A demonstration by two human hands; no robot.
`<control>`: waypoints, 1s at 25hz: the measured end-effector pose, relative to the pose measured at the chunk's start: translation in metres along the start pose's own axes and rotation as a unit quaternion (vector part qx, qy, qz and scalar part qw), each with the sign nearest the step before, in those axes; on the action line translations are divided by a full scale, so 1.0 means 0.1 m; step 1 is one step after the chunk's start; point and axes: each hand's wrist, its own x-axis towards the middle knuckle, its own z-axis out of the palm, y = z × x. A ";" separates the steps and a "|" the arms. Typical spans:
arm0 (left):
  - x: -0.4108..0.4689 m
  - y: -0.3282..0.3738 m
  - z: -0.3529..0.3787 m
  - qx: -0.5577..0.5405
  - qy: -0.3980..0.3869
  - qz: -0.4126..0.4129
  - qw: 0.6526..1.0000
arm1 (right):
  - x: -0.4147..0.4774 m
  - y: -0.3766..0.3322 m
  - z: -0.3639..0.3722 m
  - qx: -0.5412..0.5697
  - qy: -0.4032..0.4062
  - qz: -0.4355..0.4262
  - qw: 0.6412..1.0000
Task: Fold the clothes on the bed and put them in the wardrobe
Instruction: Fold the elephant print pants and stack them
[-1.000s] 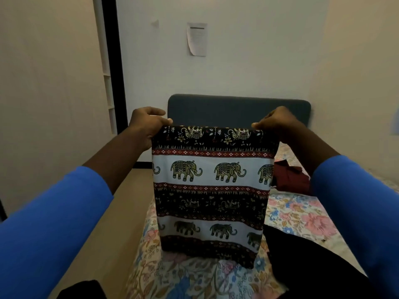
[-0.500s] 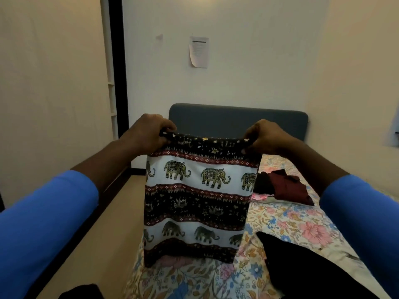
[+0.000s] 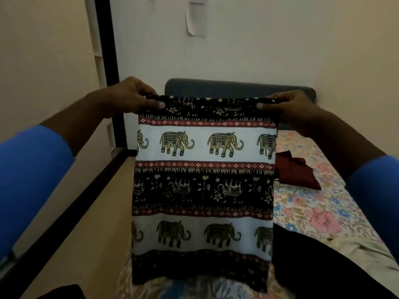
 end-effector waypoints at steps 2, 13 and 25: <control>0.48 -0.32 0.38 0.031 -0.033 -0.022 0.999 | 0.33 0.46 0.12 -0.034 -0.004 0.066 0.997; 1.47 -1.65 2.30 0.145 0.098 0.034 0.984 | 0.79 2.60 0.74 -0.145 0.127 0.063 0.979; -1.11 -2.15 3.01 0.211 -0.015 0.148 0.966 | -1.18 2.35 1.26 -0.413 -0.354 0.156 0.824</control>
